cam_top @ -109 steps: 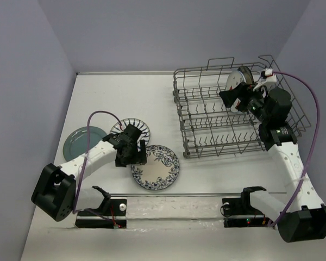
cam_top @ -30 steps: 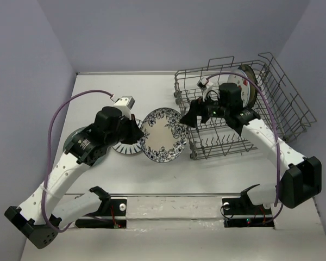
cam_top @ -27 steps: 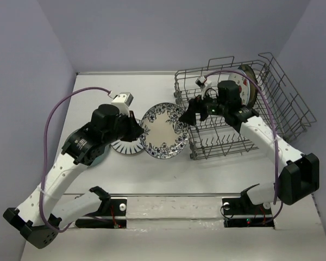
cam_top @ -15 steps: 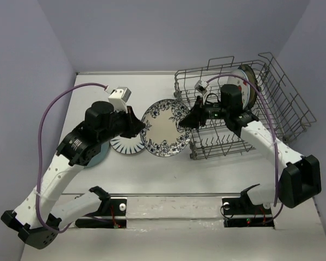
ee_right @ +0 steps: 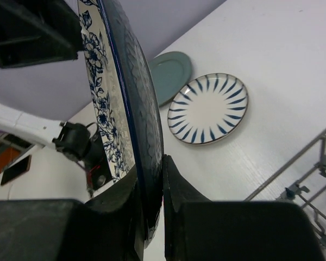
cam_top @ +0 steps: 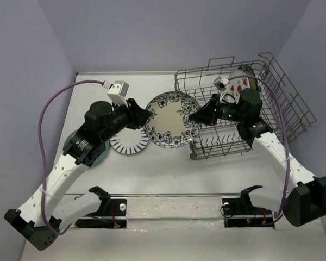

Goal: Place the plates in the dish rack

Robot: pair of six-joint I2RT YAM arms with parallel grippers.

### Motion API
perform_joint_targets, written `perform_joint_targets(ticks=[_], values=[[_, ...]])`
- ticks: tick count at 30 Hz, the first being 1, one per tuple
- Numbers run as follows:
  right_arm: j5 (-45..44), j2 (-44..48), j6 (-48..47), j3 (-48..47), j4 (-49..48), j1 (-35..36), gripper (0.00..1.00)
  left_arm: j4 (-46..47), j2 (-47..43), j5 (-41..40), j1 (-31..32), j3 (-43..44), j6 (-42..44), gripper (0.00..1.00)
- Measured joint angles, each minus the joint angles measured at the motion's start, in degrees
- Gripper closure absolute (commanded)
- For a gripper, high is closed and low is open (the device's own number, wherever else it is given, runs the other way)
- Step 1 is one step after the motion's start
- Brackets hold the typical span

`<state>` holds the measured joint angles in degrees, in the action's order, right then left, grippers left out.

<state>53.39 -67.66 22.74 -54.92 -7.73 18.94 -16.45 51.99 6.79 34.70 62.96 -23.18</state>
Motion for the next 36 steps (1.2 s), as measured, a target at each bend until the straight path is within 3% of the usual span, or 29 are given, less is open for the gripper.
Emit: perform_joint_targets(ticks=[3, 6, 18, 24, 36], values=[[-4.7, 1.8, 0.8, -0.2, 0.9, -2.5, 0.93, 5.7, 1.2, 0.9, 0.6, -1.2, -0.9, 0.1], [-8.0, 2.0, 1.1, -1.2, 3.4, -6.1, 0.93, 7.3, 1.4, 1.0, 0.9, -2.0, -0.9, 0.01], [-34.2, -1.5, -9.1, -17.2, 23.7, -12.1, 0.93, 9.6, -3.4, -3.9, 0.9, -3.8, 3.6, 0.01], [-50.3, -3.1, -16.8, -23.8, 26.9, -12.1, 0.93, 11.0, -5.6, -4.3, 0.9, -8.3, 5.4, 0.01], [-66.5, -11.1, -29.0, -25.9, 30.1, -12.1, 0.93, 11.5, -5.4, -4.3, 0.9, -10.2, 6.9, 0.01]])
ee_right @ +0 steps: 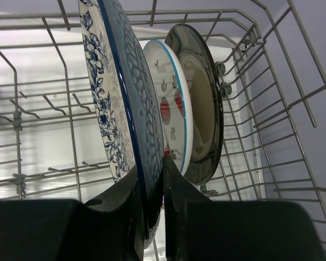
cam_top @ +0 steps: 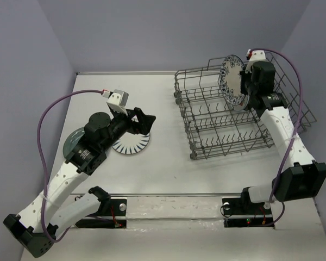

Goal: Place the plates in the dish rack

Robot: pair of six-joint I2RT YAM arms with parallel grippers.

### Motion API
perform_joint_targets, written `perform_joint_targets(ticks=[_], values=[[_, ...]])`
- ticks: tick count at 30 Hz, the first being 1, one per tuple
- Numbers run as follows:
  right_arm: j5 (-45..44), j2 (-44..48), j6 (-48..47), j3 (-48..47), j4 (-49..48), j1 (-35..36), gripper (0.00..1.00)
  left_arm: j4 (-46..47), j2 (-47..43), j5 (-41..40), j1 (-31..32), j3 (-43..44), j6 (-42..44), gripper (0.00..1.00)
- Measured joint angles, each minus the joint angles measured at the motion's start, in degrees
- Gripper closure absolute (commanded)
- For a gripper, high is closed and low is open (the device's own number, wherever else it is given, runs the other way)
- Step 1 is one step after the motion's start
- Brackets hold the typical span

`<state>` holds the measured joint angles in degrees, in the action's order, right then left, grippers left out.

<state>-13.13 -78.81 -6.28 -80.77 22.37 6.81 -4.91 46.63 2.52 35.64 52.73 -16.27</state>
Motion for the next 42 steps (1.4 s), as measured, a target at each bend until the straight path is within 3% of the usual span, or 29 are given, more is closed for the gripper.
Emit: perform_joint_targets(ticks=[16, 32, 42], values=[[0.3, -8.0, -4.2, -0.6, -2.2, 0.7, 0.93, 0.7, -0.3, -0.1, 0.0, -0.6, 0.8, 0.01], [-5.7, -6.7, -6.6, -2.4, -3.5, 0.3, 0.93, 0.8, -0.2, -0.5, 0.0, -0.6, 0.8, 0.01], [-5.1, -7.6, -7.9, -1.4, -4.3, 0.3, 0.93, 0.8, 0.0, -0.7, 0.0, -0.6, 0.8, 0.01]])
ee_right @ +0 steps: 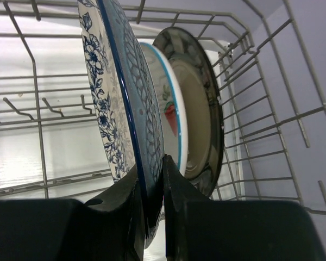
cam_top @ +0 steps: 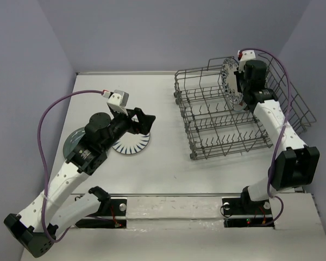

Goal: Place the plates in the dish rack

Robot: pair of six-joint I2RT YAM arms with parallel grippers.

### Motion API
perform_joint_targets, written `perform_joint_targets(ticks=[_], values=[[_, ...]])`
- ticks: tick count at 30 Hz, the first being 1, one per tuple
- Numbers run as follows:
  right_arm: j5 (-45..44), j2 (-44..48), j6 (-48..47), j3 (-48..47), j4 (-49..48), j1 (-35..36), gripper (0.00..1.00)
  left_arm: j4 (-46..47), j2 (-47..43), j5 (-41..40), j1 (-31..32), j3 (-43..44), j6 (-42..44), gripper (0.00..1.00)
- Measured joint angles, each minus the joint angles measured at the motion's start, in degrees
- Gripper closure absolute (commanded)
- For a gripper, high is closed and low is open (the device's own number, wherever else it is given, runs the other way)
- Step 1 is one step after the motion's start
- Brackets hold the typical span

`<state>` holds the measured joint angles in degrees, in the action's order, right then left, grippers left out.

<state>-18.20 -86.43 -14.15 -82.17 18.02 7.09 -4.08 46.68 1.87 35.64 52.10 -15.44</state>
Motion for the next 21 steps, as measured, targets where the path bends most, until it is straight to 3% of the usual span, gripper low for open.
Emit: perform_joint_targets(ticks=[9, 12, 13, 16, 18, 21], values=[[1.7, -0.3, 0.8, 7.2, -0.9, -0.1, 0.89, 0.0, 0.2, 0.0, 0.0, 0.0, 0.0, 0.01], [1.7, -0.4, 1.9, 7.8, -1.0, -0.3, 0.62, 0.0, 0.5, 0.0, 0.0, 0.0, -0.3, 0.01], [1.7, -0.4, 2.4, 7.9, -1.1, -0.3, 0.46, 0.0, 0.7, 0.0, 0.0, 0.0, -0.4, 0.01], [2.6, -0.2, 4.6, 7.6, -4.2, -0.3, 0.25, 0.0, 1.1, 0.0, 0.0, 0.0, -1.6, 0.01], [3.1, 0.2, 6.0, 7.3, -5.3, -0.3, 0.15, -0.2, 1.4, 0.0, 0.0, 0.0, -3.0, 0.01], [3.6, 1.3, 7.8, 6.9, -5.5, -0.3, 0.09, -0.2, 1.5, -0.1, 0.0, -0.7, -5.7, 0.01]])
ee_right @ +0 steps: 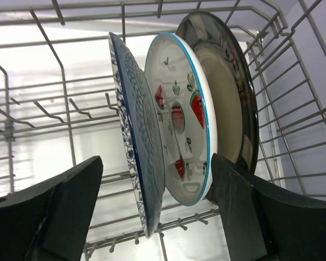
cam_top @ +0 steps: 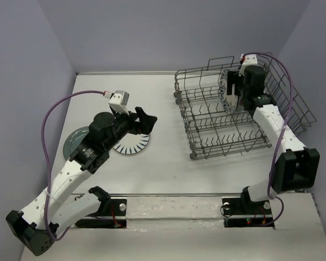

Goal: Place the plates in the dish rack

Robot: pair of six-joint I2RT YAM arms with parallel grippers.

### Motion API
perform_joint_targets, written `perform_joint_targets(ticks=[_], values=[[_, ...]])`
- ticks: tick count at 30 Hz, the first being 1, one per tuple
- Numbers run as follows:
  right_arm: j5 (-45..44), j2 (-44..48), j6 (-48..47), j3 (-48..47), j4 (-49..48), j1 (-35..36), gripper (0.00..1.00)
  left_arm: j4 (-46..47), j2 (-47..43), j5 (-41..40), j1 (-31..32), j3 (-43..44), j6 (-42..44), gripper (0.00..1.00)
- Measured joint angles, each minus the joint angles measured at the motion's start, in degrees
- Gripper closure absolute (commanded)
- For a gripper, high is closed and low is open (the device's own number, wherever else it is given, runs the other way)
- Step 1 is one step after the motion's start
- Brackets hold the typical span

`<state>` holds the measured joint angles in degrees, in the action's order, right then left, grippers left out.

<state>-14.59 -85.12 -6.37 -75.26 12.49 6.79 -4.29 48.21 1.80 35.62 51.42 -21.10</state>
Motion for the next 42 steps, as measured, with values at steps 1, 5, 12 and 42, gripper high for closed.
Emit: perform_joint_targets(ticks=[1, 5, 12, 42], values=[[0.1, 0.5, 0.5, 0.0, 0.0, 0.0, 0.07, 0.1, -0.2, 0.0, -0.1, -0.9, -1.1, 0.01], [2.0, 4.4, 4.0, 0.0, 1.3, 0.0, 0.05, -0.4, -1.2, 0.6, -1.5, -6.1, -5.7, 0.01], [9.0, 16.0, 12.3, 0.3, 2.5, 0.0, 0.04, -3.7, -6.2, 5.1, -10.8, -15.4, -14.4, 0.01], [31.3, 34.7, 28.3, 20.8, -1.9, 8.8, 0.04, -4.0, 5.2, -11.1, -22.8, -31.1, -28.2, 0.13]])
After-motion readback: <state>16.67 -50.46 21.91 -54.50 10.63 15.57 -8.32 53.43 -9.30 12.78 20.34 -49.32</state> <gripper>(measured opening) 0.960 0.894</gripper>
